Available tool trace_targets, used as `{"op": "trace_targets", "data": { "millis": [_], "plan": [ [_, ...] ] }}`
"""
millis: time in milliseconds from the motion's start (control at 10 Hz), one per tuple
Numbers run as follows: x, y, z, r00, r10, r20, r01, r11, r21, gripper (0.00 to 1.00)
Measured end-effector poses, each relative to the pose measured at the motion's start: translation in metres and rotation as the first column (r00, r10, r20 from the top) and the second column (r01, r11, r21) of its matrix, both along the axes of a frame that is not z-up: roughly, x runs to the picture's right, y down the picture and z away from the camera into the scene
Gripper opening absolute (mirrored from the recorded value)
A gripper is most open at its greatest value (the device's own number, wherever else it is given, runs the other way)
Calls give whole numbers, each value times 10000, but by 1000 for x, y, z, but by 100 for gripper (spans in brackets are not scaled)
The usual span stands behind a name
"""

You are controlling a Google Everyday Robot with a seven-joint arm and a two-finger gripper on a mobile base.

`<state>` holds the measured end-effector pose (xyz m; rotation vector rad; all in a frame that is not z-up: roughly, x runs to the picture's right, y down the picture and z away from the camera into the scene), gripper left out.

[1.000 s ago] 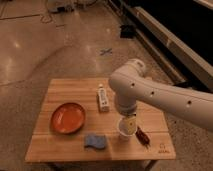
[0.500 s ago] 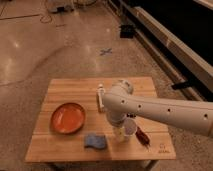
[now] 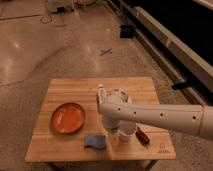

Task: Wipe the white sponge on the table

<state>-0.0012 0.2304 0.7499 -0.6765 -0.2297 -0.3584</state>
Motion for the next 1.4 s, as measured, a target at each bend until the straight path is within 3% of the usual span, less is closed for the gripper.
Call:
{"op": "trace_targets", "data": {
  "millis": [500, 1000, 1100, 1400],
  "plan": [
    [-15, 28, 33, 9996, -267, 73, 267, 9996, -49, 80],
    [-26, 51, 43, 9990, -16, 452, 18, 10000, -42, 80],
    [-26, 54, 43, 9992, 82, 400, -80, 10000, -50, 74],
    [-8, 38, 35, 9999, 81, 134, -81, 10000, -57, 38]
  ]
}}
